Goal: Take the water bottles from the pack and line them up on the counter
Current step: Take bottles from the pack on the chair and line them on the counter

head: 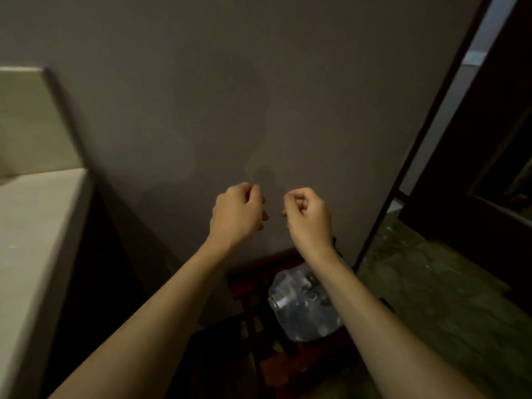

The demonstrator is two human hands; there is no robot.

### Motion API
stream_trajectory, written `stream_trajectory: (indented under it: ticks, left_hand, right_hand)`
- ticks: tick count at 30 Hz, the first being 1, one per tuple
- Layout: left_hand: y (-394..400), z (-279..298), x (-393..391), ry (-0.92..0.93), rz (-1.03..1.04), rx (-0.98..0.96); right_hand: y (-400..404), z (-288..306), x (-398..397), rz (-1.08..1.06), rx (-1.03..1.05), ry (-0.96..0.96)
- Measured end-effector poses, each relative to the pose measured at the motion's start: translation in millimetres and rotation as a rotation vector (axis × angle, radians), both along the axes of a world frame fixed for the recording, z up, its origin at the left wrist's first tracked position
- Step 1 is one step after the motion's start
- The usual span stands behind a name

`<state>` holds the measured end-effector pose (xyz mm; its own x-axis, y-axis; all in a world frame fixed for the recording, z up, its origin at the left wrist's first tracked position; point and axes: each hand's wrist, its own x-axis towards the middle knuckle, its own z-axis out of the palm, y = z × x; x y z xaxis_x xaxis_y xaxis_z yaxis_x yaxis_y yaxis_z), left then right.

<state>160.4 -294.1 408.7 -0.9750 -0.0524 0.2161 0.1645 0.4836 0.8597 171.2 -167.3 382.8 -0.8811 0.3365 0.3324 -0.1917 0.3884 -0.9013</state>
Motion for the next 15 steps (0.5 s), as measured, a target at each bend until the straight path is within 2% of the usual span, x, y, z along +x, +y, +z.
stream_trajectory:
  ticks: [7, 15]
  left_hand:
    - [101.4, -70.8, -31.3, -0.183, -0.073, 0.049]
    - [207.0, -160.0, -99.9, -0.361, -0.087, 0.123]
  right_hand:
    - [93.9, -52.0, -17.0, -0.045, -0.035, -0.092]
    - [184.6, -120.6, -86.0, -0.031, -0.008, -0.300]
